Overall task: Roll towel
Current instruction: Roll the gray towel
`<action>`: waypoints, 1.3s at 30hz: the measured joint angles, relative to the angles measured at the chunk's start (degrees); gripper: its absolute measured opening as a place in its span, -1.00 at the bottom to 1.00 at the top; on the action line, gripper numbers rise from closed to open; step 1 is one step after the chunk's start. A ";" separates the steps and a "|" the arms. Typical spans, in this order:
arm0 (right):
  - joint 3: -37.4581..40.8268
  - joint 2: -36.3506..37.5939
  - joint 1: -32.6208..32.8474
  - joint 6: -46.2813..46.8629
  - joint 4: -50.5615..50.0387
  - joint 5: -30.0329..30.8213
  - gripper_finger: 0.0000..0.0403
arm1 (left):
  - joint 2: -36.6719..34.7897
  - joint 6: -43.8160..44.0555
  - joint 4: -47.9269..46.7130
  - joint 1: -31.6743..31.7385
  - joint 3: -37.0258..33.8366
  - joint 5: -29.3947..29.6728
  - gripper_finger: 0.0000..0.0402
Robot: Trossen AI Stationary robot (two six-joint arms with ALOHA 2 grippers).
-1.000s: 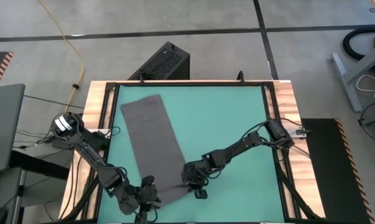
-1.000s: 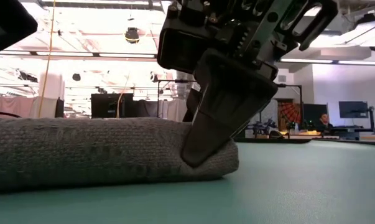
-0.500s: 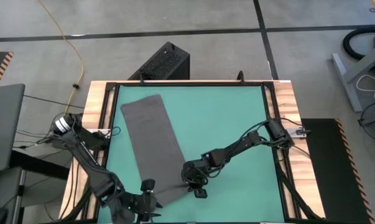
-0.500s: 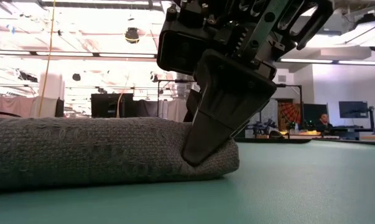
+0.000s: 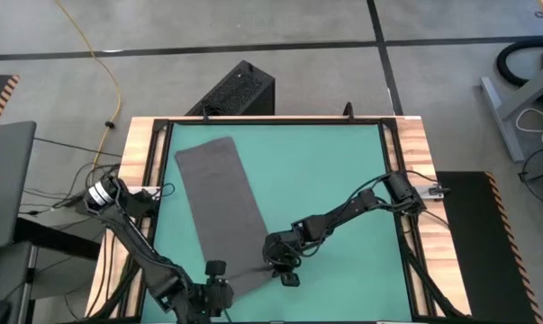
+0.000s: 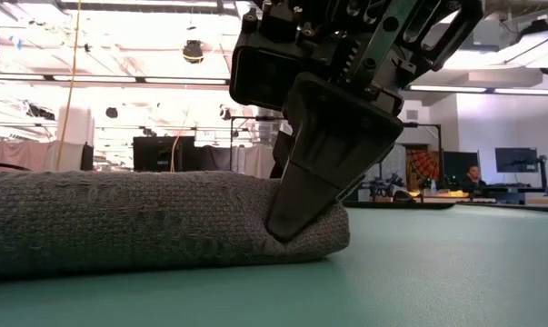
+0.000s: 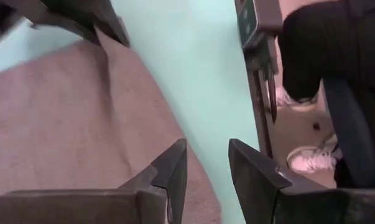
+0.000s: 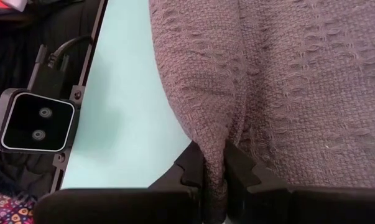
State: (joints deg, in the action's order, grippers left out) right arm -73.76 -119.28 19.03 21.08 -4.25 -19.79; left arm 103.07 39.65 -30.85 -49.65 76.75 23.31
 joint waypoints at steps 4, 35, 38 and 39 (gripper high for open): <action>0.00 0.00 -0.12 0.04 0.03 0.03 -0.76 | 3.51 2.30 -0.89 0.22 0.00 -4.60 -0.46; 0.00 0.04 -0.33 -1.03 0.00 0.31 -0.76 | 8.00 11.69 -1.32 2.75 -0.01 -7.96 0.09; 0.00 0.04 -0.33 -1.05 0.02 0.34 -0.76 | 9.61 12.99 -0.70 1.77 0.00 -7.86 0.09; 0.00 0.04 -0.33 -1.05 -0.01 0.37 -0.76 | 10.59 13.05 0.13 1.55 0.00 -8.10 0.09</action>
State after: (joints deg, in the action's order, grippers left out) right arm -73.76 -119.24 18.70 20.03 -4.26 -19.42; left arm 113.67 52.71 -30.72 -48.10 76.75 15.21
